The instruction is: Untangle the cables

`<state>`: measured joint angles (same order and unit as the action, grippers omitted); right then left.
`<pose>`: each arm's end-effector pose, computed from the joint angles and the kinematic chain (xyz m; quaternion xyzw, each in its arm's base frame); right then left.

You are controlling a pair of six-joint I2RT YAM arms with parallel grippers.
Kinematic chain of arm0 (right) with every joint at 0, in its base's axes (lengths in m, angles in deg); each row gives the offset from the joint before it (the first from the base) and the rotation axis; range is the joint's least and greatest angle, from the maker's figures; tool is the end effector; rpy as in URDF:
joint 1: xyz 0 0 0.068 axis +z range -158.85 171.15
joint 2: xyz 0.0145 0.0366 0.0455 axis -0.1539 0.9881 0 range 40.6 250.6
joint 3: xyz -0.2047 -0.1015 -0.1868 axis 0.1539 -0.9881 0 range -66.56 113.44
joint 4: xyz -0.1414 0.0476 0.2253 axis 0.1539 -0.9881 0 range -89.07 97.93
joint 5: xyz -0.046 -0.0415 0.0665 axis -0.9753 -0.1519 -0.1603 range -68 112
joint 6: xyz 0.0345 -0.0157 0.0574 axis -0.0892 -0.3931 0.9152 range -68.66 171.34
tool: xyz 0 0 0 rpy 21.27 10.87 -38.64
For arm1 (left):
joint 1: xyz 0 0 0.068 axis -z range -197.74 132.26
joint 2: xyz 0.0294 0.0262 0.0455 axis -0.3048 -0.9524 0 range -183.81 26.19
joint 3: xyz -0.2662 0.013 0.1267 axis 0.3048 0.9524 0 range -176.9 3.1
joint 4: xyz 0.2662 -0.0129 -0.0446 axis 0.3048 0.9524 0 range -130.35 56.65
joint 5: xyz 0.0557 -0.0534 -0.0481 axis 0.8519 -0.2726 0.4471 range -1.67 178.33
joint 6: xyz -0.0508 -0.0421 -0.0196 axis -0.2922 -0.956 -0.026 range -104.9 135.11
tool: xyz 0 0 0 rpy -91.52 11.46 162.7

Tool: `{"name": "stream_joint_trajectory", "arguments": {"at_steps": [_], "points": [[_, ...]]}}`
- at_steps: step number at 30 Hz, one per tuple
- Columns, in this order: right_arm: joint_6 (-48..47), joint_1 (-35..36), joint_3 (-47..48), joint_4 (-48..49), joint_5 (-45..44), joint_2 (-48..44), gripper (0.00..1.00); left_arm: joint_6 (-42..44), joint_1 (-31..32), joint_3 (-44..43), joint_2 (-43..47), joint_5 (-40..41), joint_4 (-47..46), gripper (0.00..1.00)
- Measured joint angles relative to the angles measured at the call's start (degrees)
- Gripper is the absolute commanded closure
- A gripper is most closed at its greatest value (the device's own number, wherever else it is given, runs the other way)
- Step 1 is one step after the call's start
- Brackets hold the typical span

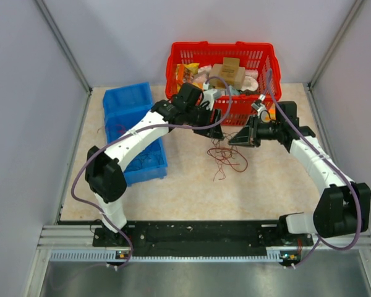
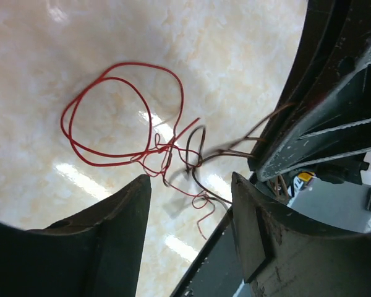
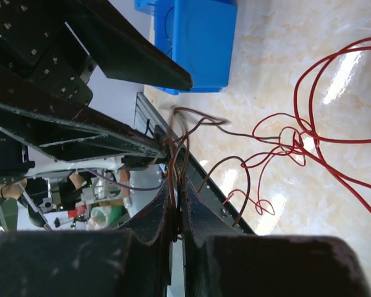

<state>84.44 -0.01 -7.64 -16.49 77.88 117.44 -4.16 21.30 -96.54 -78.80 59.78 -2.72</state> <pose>0.2822 0.0905 0.3010 -0.0152 0.8299 0.5279 0.1799 0.3274 -0.2996 0.3429 0.2495 0.8586 -0.3858 0.2274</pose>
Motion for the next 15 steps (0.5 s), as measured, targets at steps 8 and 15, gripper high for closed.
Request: {"name": "stream_joint_trajectory", "arguments": {"at_steps": [8,15], "points": [[1.33,0.00,-0.39,3.43,2.78,-1.16,1.00,2.38,0.17,-0.55,-0.94,0.17,0.66,0.81],[1.79,0.00,-1.55,2.93,-0.90,-1.53,0.43,4.07,0.33,-4.13,-1.22,1.51,0.39,1.00]]}}
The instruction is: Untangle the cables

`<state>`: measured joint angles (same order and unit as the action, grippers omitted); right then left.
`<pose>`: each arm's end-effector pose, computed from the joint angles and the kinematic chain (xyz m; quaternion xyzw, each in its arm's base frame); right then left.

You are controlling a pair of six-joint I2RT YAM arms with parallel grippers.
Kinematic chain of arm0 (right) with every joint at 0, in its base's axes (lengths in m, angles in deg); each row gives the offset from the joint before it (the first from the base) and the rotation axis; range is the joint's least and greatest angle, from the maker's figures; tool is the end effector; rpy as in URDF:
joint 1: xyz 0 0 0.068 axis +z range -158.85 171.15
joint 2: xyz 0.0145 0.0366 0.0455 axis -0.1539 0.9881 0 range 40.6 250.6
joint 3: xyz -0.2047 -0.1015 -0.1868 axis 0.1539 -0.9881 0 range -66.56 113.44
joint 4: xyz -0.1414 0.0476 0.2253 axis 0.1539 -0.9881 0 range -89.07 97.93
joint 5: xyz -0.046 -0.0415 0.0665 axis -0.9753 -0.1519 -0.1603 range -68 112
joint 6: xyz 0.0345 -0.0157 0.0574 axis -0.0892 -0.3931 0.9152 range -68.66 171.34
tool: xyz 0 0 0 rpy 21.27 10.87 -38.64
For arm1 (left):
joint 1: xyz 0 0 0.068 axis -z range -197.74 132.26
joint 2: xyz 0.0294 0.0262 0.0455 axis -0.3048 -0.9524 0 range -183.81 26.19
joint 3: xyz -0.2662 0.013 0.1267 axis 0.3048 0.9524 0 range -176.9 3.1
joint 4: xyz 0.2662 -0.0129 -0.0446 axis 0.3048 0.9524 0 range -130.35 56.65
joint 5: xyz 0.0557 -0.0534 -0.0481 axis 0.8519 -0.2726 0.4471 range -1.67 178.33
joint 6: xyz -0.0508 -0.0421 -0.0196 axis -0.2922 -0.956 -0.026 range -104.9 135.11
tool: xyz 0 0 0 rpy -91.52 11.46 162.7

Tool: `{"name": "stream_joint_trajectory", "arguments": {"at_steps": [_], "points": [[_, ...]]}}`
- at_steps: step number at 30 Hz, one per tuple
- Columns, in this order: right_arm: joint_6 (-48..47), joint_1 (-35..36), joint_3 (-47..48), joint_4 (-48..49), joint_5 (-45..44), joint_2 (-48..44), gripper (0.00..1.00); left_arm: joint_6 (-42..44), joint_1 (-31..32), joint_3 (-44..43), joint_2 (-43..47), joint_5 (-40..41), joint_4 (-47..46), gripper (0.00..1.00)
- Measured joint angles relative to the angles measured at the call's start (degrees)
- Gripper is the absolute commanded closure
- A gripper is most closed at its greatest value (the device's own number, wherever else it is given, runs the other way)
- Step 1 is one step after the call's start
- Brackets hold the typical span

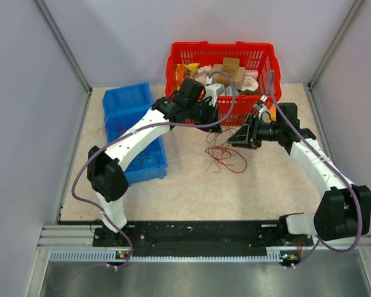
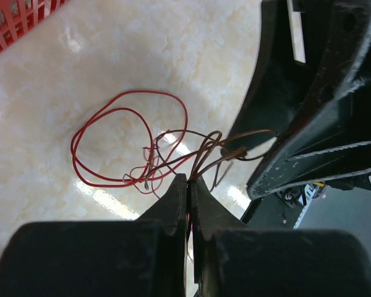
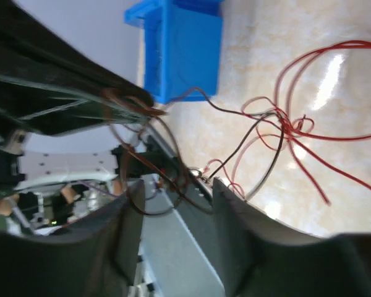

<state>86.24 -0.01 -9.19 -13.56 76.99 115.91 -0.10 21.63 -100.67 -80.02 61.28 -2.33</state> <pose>0.2789 0.0895 0.3027 -0.0112 0.8259 0.5285 0.1961 0.3325 -0.3054 0.3579 0.2806 0.8427 -0.3755 0.2646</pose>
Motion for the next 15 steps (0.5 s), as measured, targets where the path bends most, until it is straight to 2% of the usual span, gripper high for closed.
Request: {"name": "stream_joint_trajectory", "arguments": {"at_steps": [4,10,15], "points": [[-1.55,-0.37,-0.39,-2.40,-5.75,-0.15,0.33,0.13,0.00,-0.26,1.92,-0.15,-0.50,1.00],[-7.39,-0.37,-0.76,-3.76,-11.30,0.28,0.31,-1.68,-0.02,-3.56,4.28,-0.57,-0.22,1.00],[-9.42,1.53,-3.02,1.70,-13.38,1.33,0.30,-5.42,-0.74,-6.51,5.49,-1.07,-1.11,1.00]]}}
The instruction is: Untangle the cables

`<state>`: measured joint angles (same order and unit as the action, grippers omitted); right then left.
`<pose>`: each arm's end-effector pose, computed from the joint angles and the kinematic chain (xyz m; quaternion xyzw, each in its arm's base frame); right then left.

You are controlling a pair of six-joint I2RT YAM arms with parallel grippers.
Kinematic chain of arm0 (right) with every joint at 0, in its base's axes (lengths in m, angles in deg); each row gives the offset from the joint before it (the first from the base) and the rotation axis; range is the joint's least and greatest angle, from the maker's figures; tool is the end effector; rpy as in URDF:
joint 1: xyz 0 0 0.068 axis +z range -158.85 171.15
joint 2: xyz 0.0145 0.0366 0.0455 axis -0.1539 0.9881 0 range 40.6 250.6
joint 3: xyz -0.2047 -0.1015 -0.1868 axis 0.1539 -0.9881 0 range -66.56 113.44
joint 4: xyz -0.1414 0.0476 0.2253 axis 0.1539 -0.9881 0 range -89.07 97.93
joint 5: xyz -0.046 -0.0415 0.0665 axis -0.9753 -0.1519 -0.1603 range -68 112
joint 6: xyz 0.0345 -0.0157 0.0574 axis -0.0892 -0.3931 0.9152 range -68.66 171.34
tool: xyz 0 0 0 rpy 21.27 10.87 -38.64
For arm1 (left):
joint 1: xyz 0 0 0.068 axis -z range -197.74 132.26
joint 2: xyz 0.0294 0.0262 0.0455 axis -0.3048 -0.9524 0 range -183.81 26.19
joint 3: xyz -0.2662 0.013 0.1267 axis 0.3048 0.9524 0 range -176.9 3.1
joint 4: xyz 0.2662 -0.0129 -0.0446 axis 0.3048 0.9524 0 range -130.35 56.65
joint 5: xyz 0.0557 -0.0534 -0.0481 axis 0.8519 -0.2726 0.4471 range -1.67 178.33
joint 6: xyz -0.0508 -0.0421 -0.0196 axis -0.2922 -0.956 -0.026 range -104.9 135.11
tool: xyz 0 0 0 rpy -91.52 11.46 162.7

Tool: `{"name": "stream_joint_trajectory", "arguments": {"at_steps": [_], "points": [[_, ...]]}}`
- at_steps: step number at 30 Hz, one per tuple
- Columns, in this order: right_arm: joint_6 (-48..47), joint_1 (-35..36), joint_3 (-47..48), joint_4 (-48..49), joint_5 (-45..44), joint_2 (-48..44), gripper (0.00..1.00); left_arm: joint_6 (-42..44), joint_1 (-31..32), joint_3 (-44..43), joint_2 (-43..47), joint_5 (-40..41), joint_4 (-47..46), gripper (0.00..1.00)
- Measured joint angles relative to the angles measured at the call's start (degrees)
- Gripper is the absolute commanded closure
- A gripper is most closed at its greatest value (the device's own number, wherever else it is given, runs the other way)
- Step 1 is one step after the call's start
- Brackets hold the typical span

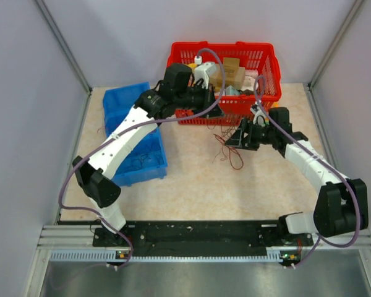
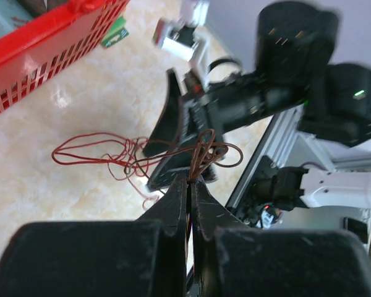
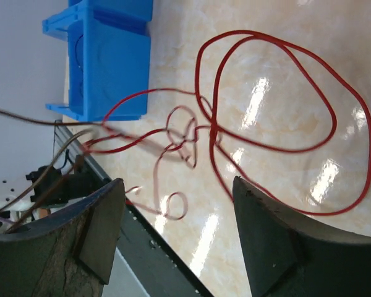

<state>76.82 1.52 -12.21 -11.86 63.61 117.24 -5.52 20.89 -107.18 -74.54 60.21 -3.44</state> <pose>0.2859 0.0899 0.2744 -0.0306 0.8658 0.4256 0.2613 0.3146 -0.2849 0.4401 0.2544 0.7987 -0.4297 0.3357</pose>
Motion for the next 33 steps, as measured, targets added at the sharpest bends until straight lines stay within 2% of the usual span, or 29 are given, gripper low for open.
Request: {"name": "stream_joint_trajectory", "arguments": {"at_steps": [4,6,7,8,9,10,14,17,20,23,27,28,31,33], "points": [[1.27,2.54,-2.23,6.51,-3.21,1.99,0.31,-3.74,-1.18,-1.79,1.16,-1.31,-1.27,1.00],[2.19,2.99,-2.49,8.74,-5.44,3.65,0.41,-5.35,-1.62,-2.84,1.49,-2.14,-2.12,1.00],[2.73,3.02,-2.49,9.55,-6.71,4.46,0.57,-6.21,-1.88,-3.52,1.55,-2.60,-2.47,1.00],[3.48,3.02,-2.49,10.47,-8.28,5.53,0.82,-6.88,-2.08,-4.24,1.60,-2.93,-2.82,1.00],[4.39,2.95,-2.40,10.95,-9.60,6.71,0.97,-7.48,-2.21,-4.96,1.64,-3.19,-3.13,1.00],[4.28,2.95,-2.21,10.99,-10.43,7.80,1.00,-7.91,-2.34,-5.73,1.66,-3.37,-3.32,1.00],[7.52,2.45,-1.27,10.88,-12.02,13.57,1.00,-7.87,-2.54,-9.84,1.68,-2.32,-1.55,1.00],[8.15,2.12,-1.33,10.73,-12.94,14.88,1.00,-5.86,-2.54,-15.45,1.68,1.90,2.27,1.00],[8.68,2.05,-1.55,9.92,-14.56,14.47,1.00,-2.75,-2.54,-18.27,4.00,10.84,3.52,1.00],[9.35,1.40,-2.82,8.96,-15.98,13.77,1.00,0.46,-2.71,-15.26,10.10,21.31,2.67,1.00],[9.03,0.68,-3.30,7.15,-14.01,13.66,0.98,1.73,-4.17,-16.31,14.58,27.28,2.38,1.00],[8.76,0.70,-3.28,7.10,-13.09,13.62,0.91,1.73,-4.52,-17.38,14.78,28.15,2.29,1.00],[7.45,0.72,-3.21,6.86,-10.45,13.22,0.48,1.14,-5.92,-18.40,14.86,29.14,1.70,1.00],[5.88,1.31,-2.54,6.40,-9.35,12.61,0.37,-0.42,-7.67,-17.94,14.58,27.39,1.68,1.00]]}}
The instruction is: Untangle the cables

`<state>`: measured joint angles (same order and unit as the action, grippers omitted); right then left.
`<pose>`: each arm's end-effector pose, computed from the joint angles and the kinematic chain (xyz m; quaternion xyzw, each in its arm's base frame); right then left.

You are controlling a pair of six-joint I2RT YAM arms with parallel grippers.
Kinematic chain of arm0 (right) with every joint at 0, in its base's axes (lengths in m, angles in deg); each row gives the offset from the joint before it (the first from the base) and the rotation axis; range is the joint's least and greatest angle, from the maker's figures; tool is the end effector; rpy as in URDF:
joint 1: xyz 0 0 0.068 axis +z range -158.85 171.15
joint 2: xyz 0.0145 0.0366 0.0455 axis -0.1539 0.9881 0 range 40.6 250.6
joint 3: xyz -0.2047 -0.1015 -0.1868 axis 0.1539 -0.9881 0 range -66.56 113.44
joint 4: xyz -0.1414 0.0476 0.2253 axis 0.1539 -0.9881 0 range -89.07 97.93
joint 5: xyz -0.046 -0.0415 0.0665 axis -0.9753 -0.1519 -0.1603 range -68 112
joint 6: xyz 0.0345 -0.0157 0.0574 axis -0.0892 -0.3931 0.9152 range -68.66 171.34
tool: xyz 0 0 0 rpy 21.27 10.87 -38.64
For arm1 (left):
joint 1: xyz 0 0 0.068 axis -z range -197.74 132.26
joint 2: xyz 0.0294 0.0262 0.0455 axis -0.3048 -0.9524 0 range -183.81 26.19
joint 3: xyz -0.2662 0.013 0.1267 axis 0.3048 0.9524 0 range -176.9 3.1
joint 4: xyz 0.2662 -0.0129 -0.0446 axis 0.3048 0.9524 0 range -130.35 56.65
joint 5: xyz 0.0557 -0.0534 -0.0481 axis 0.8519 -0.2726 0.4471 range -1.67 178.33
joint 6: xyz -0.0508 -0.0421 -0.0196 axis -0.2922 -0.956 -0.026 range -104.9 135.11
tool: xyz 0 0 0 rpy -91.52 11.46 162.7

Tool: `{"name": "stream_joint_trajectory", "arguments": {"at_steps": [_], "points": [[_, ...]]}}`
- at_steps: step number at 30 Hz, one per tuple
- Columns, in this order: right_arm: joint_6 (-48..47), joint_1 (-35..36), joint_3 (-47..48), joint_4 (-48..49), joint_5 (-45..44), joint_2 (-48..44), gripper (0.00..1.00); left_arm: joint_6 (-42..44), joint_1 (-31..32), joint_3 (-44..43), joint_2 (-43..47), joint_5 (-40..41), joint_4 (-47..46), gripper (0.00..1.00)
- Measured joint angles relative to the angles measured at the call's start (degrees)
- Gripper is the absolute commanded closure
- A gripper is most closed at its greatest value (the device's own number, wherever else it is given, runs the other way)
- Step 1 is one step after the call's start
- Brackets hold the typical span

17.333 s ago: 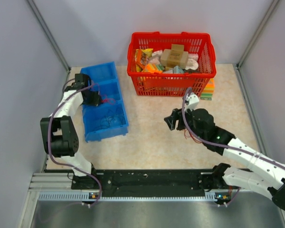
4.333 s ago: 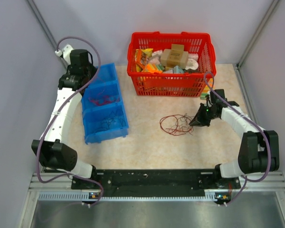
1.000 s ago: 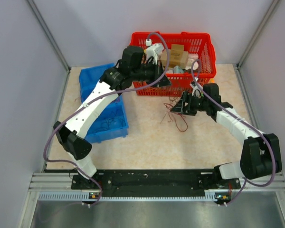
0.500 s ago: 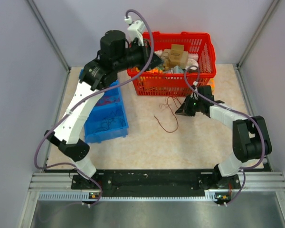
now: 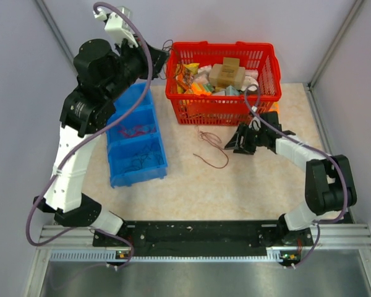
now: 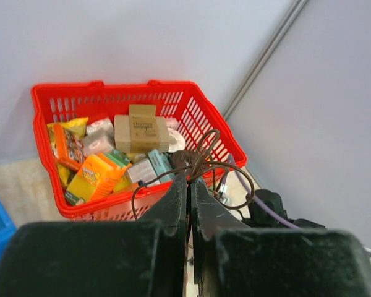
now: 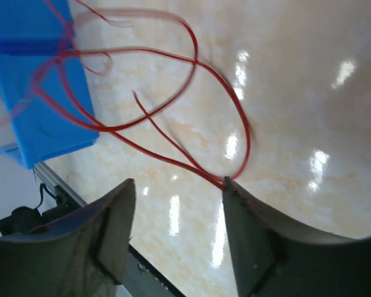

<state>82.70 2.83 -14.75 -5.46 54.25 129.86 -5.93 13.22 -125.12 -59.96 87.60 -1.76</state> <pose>0.3182 0.0961 0.1997 0.0630 0.9077 0.3615 0.2035 0.2388 -0.1439 0.6225 0.0640 0.6823 -0.3232 0.6526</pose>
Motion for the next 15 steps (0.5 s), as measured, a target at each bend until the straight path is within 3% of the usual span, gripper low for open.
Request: {"name": "stream_joint_trajectory", "arguments": {"at_steps": [5,10,15], "points": [[-2.67,5.11,7.43,2.38,1.11,-2.95,0.32,-6.80,-5.84,5.51,0.02,-8.11,-0.96,1.00],[-4.68,9.57,15.85,10.12,4.20,-5.25,0.26,-11.34,-7.52,7.61,-0.39,-14.88,-0.81,1.00],[-3.48,9.57,26.08,19.78,13.38,2.21,0.27,-13.29,-7.45,7.61,0.20,-18.21,-0.76,1.00]]}}
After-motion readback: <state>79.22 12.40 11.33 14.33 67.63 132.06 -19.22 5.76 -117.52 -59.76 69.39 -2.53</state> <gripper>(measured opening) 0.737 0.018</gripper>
